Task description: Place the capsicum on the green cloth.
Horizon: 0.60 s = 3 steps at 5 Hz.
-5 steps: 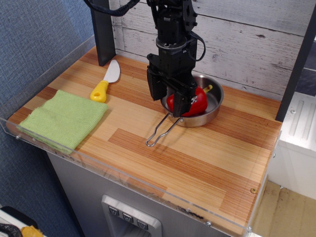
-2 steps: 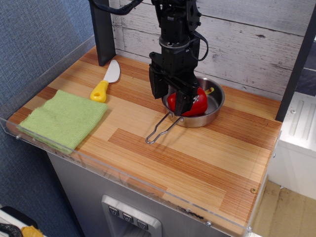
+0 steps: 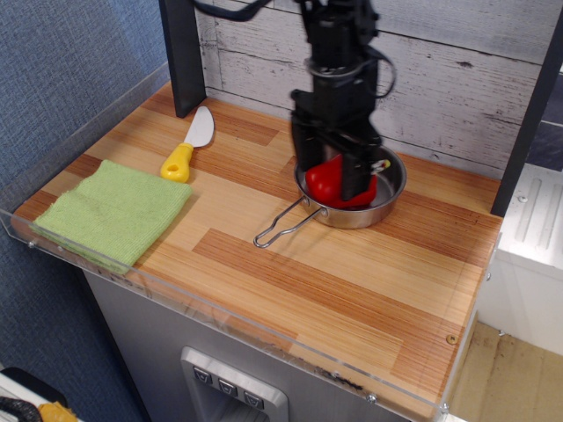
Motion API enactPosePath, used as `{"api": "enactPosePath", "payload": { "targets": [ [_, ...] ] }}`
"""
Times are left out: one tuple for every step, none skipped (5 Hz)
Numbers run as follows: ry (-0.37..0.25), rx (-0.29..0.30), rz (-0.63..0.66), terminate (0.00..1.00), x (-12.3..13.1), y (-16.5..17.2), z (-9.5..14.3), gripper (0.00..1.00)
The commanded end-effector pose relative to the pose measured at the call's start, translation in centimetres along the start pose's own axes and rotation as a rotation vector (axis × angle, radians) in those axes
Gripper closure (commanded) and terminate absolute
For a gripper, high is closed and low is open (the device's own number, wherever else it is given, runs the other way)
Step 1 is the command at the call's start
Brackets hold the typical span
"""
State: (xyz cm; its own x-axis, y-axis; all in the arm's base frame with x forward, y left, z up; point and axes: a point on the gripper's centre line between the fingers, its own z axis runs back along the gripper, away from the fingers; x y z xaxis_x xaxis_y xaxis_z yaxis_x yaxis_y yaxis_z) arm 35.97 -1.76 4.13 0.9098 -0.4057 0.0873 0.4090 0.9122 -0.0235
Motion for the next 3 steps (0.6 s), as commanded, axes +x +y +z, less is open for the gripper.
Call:
{"api": "enactPosePath", "payload": {
  "targets": [
    [-0.022,0.006,-0.02,0.0,1.4,-0.8,0.3,0.0],
    [0.005,0.016,-0.017,0.0,0.7,-0.7,-0.8,0.0],
    [0.003,0.039,0.004,0.0,0.2,-0.7,-1.1,1.0]
  ]
}}
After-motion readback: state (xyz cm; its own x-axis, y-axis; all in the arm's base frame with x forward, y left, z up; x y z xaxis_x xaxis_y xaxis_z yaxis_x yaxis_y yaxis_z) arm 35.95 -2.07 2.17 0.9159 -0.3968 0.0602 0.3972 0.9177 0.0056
